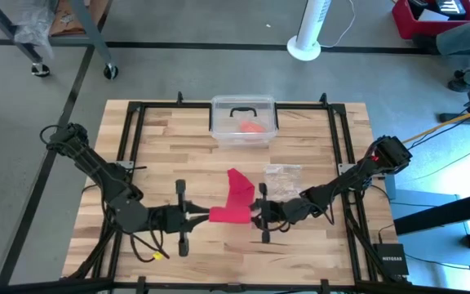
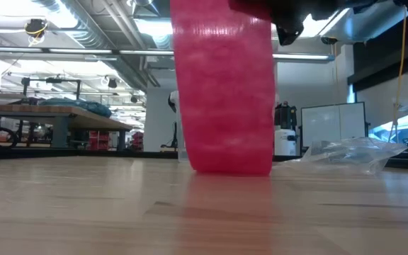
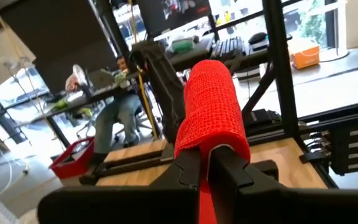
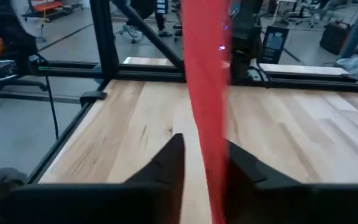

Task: Roll bandage
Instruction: Roll the red bandage

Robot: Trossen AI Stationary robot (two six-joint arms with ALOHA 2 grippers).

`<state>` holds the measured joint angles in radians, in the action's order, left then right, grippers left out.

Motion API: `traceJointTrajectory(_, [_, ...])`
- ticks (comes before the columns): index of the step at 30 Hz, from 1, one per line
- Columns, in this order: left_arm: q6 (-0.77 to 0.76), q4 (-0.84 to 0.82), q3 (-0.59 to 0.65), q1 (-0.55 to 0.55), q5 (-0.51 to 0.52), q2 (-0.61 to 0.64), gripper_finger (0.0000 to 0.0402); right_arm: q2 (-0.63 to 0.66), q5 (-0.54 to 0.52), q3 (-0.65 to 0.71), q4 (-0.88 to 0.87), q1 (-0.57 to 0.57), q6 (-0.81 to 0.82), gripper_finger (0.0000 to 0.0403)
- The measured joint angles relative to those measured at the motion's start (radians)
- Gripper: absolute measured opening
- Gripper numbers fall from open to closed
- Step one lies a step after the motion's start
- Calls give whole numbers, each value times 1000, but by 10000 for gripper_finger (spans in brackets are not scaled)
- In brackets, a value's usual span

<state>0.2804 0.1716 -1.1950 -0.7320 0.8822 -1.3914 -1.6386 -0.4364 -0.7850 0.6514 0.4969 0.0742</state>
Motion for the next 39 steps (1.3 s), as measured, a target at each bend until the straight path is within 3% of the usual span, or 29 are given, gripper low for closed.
traceJointTrajectory(8, [-18, -6, 0, -7, -1, 0, 4, 0, 2, -68, -83, 0, -26, 189])
traceJointTrajectory(14, [-38, -1, 0, -13, -1, 0, 4, -1, 2, -67, -144, 0, -21, 208])
traceJointTrajectory(30, [65, 60, 0, -13, 0, 0, 4, -50, -23, -66, -19, 0, -72, 87])
traceJointTrajectory(35, [75, 83, 0, -13, -4, 0, 4, -50, -16, -66, -51, 0, -74, 16])
traceJointTrajectory(39, [123, 104, 0, -13, -7, 0, 4, -50, -13, -66, -45, 23, -78, 14])
